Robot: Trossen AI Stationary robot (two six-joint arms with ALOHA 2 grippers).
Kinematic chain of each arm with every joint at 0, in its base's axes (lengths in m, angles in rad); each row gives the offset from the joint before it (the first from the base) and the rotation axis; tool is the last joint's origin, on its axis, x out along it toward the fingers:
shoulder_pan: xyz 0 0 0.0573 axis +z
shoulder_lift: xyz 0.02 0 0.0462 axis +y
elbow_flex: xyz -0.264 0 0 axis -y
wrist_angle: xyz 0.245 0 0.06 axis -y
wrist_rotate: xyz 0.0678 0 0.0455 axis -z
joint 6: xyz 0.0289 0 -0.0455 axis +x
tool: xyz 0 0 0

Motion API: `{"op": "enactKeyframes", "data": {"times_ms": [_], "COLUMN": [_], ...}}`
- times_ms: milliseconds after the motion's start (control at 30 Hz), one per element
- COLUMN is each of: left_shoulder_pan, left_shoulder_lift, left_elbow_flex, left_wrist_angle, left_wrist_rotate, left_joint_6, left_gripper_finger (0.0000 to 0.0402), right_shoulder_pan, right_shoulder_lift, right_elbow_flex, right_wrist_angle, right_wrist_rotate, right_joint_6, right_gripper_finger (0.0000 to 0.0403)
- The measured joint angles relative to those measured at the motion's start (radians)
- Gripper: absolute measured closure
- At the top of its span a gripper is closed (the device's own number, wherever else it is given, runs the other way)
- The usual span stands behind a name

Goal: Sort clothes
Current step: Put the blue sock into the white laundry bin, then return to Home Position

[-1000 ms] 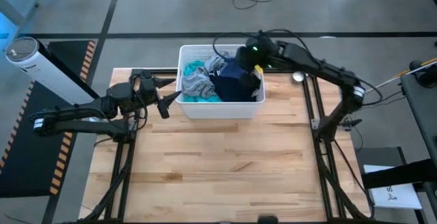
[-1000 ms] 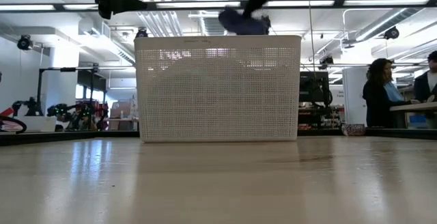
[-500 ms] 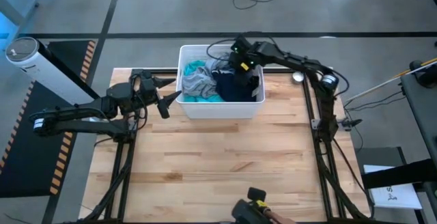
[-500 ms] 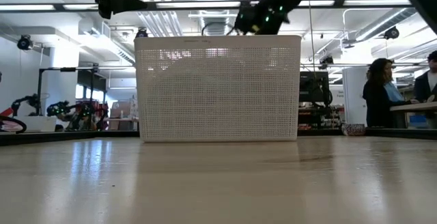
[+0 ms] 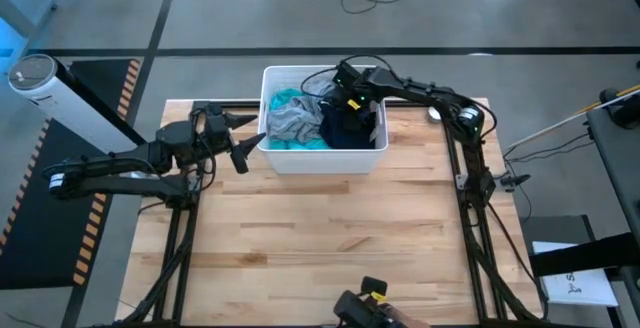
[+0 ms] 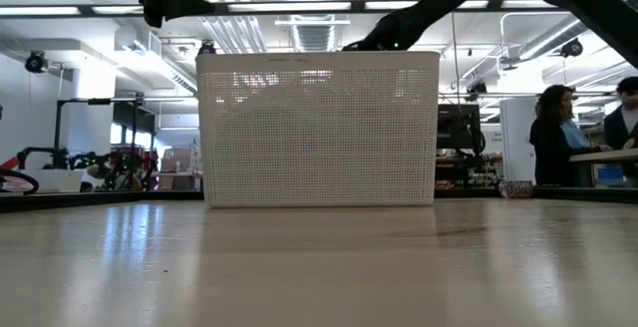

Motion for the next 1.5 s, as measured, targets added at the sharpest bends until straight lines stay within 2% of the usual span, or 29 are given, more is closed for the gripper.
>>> {"op": "enactKeyframes", "data": {"times_ms": [200,433,633,733,833,933,1067,1100,1200,1333,1500], "left_shoulder_pan": [0.000,0.000,-0.003,-0.011,-0.030,-0.078,-0.164,-0.187,-0.259,-0.348,-0.413], "left_shoulder_lift": [0.000,0.000,-0.002,-0.008,-0.011,-0.011,-0.006,-0.005,-0.004,-0.013,-0.097], "left_elbow_flex": [0.000,0.000,0.000,0.000,0.000,0.000,0.000,0.000,0.000,-0.017,-0.123], "left_wrist_angle": [0.000,0.015,0.025,0.030,0.038,0.043,0.050,0.052,0.063,0.047,0.074], "left_wrist_rotate": [0.000,-0.001,-0.001,-0.001,-0.001,0.002,0.034,0.035,0.026,-0.050,-0.093], "left_joint_6": [0.000,0.004,0.025,0.065,0.088,0.133,0.173,0.175,0.188,0.227,0.217], "left_gripper_finger": [0.0143,0.0143,0.0143,0.0153,0.0189,0.0255,0.0373,0.0386,0.0391,0.0399,0.0401], "right_shoulder_pan": [0.006,0.018,0.039,0.065,0.113,0.183,0.255,0.265,0.282,0.283,0.268], "right_shoulder_lift": [-0.060,-0.202,-0.289,-0.358,-0.450,-0.559,-0.732,-0.779,-0.920,-1.102,-1.322], "right_elbow_flex": [-0.001,0.036,0.111,0.119,0.080,-0.007,-0.183,-0.238,-0.413,-0.669,-0.958], "right_wrist_angle": [-0.057,-0.081,-0.100,-0.110,-0.083,-0.029,0.123,0.175,0.305,0.465,0.663], "right_wrist_rotate": [0.009,0.016,-0.091,-0.161,-0.215,-0.235,-0.240,-0.238,-0.236,-0.235,-0.252], "right_joint_6": [0.005,0.017,0.032,-0.006,-0.052,-0.105,-0.123,-0.121,-0.097,-0.050,-0.018], "right_gripper_finger": [0.0397,0.0346,0.0308,0.0327,0.0379,0.0395,0.0401,0.0401,0.0402,0.0403,0.0403]}}
